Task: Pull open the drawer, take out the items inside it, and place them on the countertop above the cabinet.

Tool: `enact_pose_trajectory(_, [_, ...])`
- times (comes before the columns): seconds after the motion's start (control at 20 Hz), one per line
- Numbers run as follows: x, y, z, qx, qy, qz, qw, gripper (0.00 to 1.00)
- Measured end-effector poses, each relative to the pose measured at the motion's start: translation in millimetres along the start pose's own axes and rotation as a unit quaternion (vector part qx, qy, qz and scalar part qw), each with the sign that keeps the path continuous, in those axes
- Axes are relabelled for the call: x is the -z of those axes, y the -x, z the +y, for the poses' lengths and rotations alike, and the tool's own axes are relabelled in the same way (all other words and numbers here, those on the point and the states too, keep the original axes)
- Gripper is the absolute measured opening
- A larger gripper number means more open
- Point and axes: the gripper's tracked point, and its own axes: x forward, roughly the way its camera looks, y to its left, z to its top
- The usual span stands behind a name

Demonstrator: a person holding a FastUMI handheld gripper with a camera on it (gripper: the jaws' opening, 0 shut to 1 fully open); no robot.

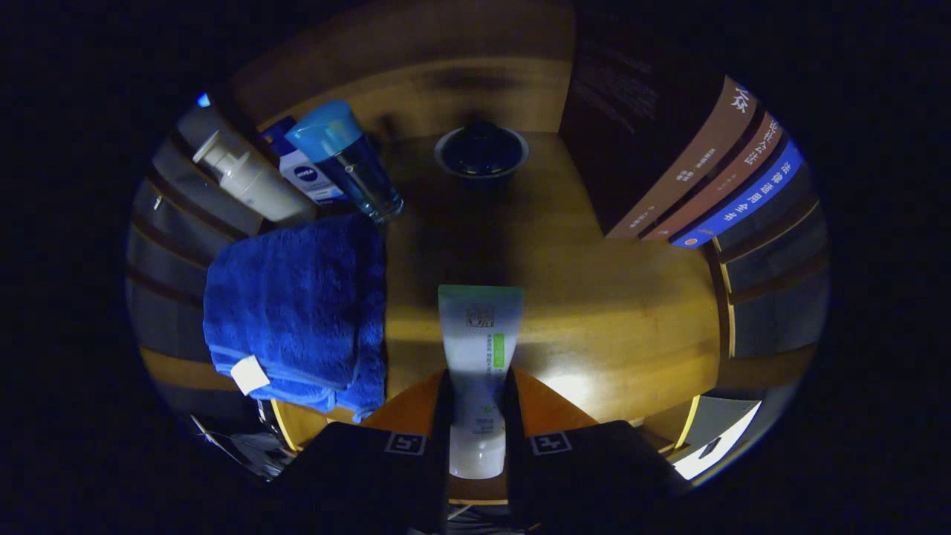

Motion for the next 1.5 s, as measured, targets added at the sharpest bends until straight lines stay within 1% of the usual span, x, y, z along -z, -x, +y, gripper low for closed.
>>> enact_pose_trajectory(0.2, [-6.4,-12.6,-8.2,0.018,0.004,-0.017,1.0,0.36])
enact_pose_trajectory(0.35, [-11.4,-15.1,-10.8,0.023,0.001,-0.029,0.999,0.4])
enact_pose_trajectory(0.45, [-13.5,-14.9,-10.0,0.022,0.012,-0.04,0.999,0.46])
enact_pose_trajectory(0.75, [-9.2,0.1,-10.7,0.032,0.036,-0.065,0.997,0.94])
enact_pose_trajectory(0.8, [-7.8,4.2,-10.0,0.03,0.04,-0.074,0.996,1.0])
enact_pose_trajectory(0.95, [-6.8,21.5,-0.5,0.007,0.032,-0.116,0.993,1.0])
enact_pose_trajectory(1.05, [-4.4,40.3,4.1,-0.007,0.032,-0.15,0.988,1.0])
enact_pose_trajectory(1.15, [1.7,62.8,5.9,-0.012,0.039,-0.182,0.982,1.0])
enact_pose_trajectory(1.3, [14.3,93.9,14.5,-0.023,0.06,-0.238,0.969,1.0])
enact_pose_trajectory(1.5, [46.9,136.8,34.5,-0.065,0.062,-0.312,0.946,1.0])
